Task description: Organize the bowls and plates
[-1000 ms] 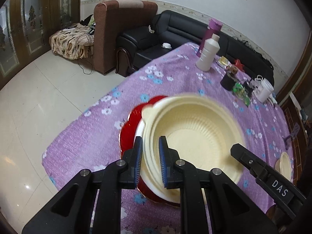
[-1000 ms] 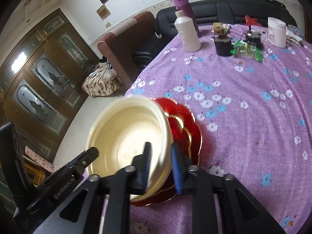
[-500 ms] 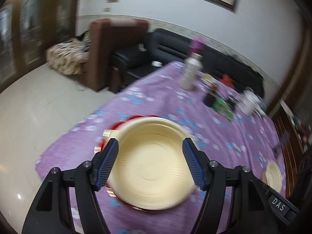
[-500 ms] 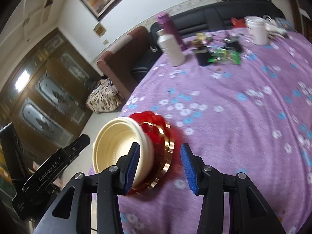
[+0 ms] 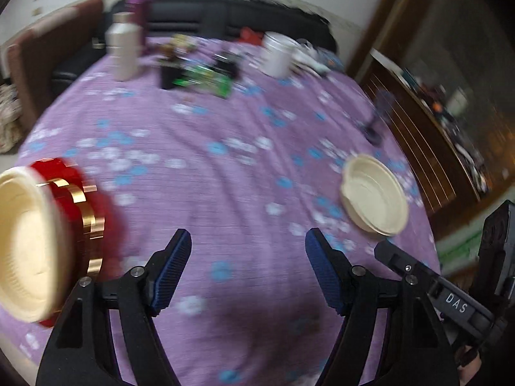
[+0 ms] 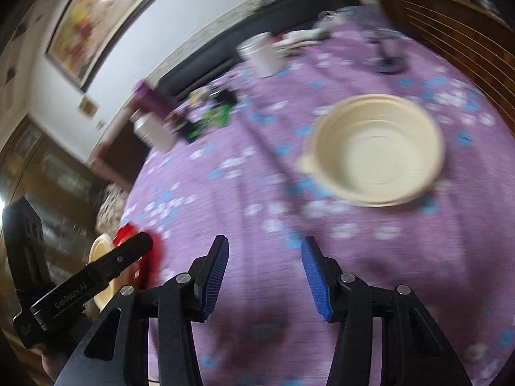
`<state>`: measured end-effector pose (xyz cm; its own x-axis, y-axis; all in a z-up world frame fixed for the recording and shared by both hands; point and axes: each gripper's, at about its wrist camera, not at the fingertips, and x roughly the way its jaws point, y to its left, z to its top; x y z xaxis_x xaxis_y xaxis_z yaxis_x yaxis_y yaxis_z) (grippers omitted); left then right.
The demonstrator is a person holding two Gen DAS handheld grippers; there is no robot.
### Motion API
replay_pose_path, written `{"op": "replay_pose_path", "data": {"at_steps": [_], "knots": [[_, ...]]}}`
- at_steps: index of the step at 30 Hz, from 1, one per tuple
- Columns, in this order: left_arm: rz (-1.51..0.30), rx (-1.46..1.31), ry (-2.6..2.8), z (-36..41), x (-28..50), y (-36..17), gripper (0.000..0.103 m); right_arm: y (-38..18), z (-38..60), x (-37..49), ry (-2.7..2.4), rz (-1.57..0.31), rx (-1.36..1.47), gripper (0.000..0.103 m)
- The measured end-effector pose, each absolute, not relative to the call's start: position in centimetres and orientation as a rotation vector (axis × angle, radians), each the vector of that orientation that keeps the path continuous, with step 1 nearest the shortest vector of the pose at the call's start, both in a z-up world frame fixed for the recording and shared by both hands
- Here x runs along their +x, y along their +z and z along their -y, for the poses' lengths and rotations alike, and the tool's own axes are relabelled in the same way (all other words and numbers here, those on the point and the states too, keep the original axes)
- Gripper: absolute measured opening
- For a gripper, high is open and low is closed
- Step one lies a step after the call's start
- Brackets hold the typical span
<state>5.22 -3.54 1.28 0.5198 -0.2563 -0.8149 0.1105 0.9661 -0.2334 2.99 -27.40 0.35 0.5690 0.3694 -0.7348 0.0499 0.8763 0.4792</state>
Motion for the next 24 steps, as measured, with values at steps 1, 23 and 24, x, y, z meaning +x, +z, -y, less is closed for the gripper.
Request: {"op": "replay_pose_path", "data": {"at_steps": [1, 23, 24], "knots": [[-1.021, -0.148, -0.235, 4.8, 5.8, 0.8, 0.073, 0.3, 28.8, 3.1, 0.173, -0.959, 0.501, 0.051], [-1.135, -0.082, -0.303, 17.6, 13.3, -3.0, 0.073, -2.9, 40.8, 9.2, -0.046, -1.010, 0.645, 0.063], [-1.140, -0.078, -0.302, 17.8, 13.4, -3.2, 0.073, -3.0, 40.8, 9.3, -0.052, -1.010, 0.645, 0.063]]}}
